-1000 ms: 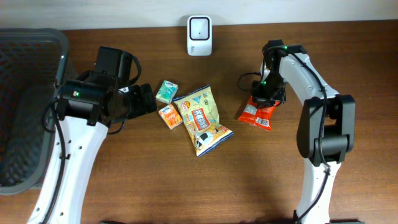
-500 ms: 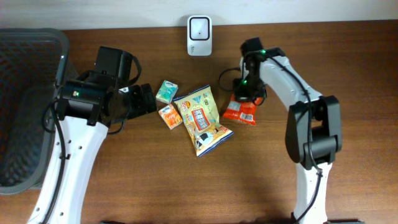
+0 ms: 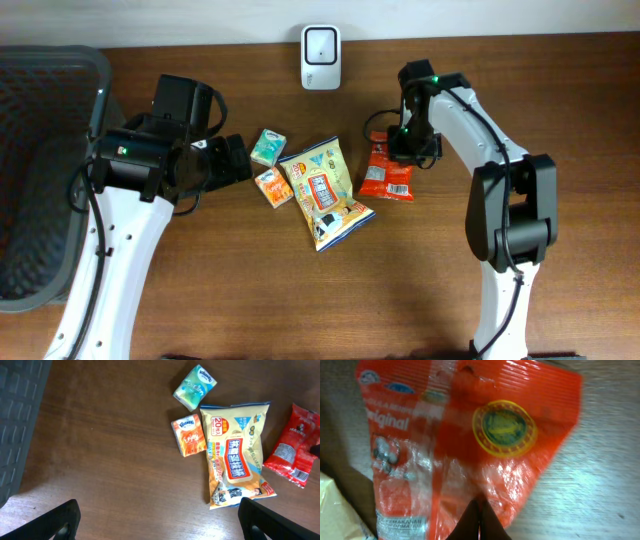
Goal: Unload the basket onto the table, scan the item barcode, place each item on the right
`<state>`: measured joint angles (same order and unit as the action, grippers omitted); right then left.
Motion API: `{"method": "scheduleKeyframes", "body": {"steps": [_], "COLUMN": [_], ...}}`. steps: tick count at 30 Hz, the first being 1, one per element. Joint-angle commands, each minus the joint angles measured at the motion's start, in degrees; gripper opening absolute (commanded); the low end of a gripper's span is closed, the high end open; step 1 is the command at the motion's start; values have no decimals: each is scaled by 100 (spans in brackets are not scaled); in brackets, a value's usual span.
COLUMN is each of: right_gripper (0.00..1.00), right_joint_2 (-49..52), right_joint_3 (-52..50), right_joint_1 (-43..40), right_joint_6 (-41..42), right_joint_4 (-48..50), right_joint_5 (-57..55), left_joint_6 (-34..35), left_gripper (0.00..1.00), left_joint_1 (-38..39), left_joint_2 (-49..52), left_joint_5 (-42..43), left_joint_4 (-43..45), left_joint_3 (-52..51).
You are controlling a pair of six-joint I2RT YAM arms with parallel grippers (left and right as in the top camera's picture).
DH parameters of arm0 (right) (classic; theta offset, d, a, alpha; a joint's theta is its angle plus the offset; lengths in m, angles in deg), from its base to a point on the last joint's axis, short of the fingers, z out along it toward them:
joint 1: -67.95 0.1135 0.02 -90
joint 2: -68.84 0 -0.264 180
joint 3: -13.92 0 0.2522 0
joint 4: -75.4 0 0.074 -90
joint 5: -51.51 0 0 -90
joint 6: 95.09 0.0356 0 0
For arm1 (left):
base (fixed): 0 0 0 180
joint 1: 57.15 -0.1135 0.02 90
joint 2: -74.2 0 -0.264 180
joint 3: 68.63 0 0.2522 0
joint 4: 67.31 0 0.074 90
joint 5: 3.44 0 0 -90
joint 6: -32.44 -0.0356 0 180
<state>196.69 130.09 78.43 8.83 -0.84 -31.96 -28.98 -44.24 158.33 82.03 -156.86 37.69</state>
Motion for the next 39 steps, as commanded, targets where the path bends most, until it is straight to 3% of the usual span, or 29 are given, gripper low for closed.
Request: {"method": "scheduleKeyframes", "body": {"steps": [1,4,12,14,15,18,19,20,25,28,30,39], "right_gripper": [4,4,5,44,56,61,74,99,99,99,99,99], "right_joint_2": [-79,-92,-96,-96,-94,-83,-83,-83,-74,-74,-74,-457], "right_joint_3": [-229,-175,1036,1043,1036,1008,975,909,522,291,286,463], "right_joint_1": [28,26,28,28,28,76,85,85,-98,-273,-350,-1019], "right_joint_6": [120,120,118,114,87,-11,-9,-7,-31,-1207,-1478,-240], "right_joint_4": [210,61,-1482,-1582,-1582,-1423,-1342,-1259,-1064,-1220,-1368,-1864], "right_joint_5": [-24,-337,-636,-608,-586,-444,-470,-470,-450,190,225,345], "left_joint_6": [72,72,72,72,72,72,72,72,72,72,72,72], "left_gripper": [99,99,99,99,99,99,99,99,99,99,99,99], "left_joint_1": [7,7,7,7,7,7,7,7,7,7,7,7], "left_joint_2": [17,17,17,17,17,17,17,17,17,17,17,17], "left_joint_5": [-20,-20,-20,-20,-20,-20,-20,-20,-20,-20,-20,-20], "left_joint_4": [11,11,11,11,11,11,11,11,11,11,11,11], "left_joint_3": [-7,-7,-7,-7,-7,-7,-7,-7,-7,-7,-7,-7]}}
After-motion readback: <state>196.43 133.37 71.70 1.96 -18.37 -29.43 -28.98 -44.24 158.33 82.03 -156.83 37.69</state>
